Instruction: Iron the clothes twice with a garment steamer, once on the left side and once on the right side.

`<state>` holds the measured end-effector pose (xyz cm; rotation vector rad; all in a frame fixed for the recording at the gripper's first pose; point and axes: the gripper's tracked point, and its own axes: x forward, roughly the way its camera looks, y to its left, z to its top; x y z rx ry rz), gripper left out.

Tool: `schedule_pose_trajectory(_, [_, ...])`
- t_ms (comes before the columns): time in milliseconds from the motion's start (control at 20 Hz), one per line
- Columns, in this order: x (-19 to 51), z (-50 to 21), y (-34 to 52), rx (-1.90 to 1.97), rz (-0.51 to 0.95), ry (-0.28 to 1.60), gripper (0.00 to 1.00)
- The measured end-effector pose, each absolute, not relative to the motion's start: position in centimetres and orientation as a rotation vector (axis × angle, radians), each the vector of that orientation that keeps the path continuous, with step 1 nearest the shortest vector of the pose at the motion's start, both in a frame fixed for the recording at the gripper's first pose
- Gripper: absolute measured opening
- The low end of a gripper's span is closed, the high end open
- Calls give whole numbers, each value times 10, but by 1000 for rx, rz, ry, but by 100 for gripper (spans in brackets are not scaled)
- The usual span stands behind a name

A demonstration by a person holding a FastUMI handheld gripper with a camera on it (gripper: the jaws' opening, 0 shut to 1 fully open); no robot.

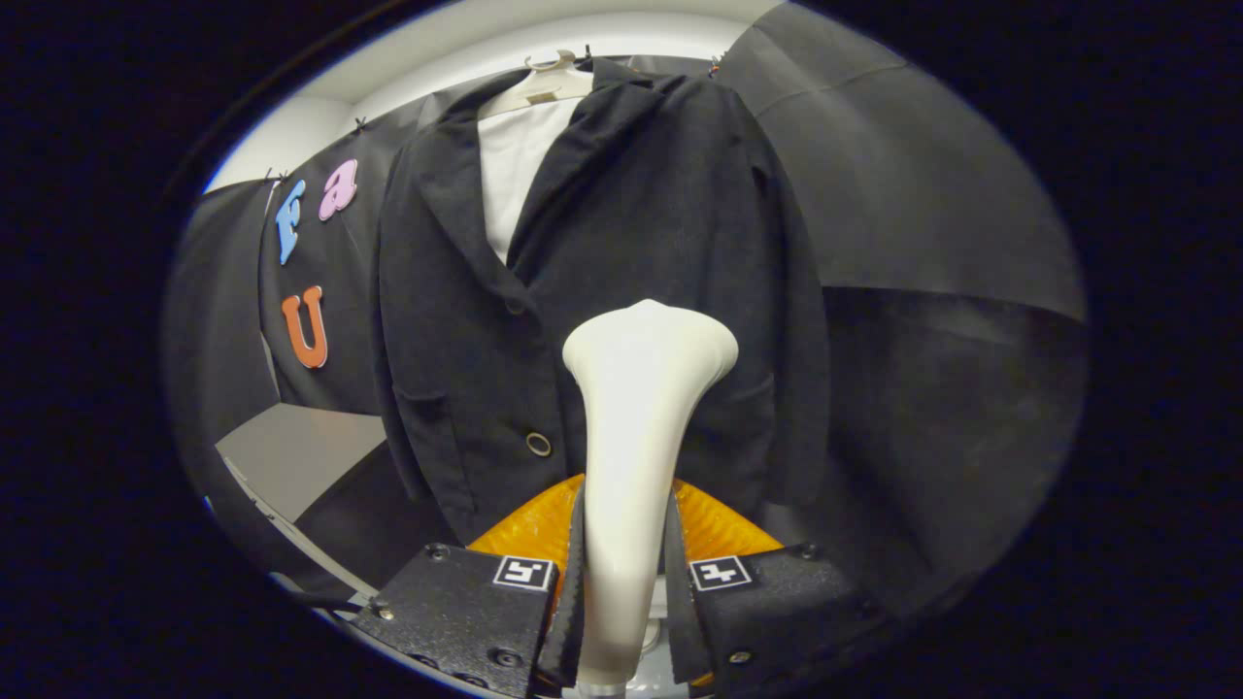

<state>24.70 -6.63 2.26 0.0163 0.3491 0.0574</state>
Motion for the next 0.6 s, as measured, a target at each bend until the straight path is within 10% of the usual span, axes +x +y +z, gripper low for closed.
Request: schedule_pose_trajectory(600, [224, -65, -77, 37, 34, 505, 38])
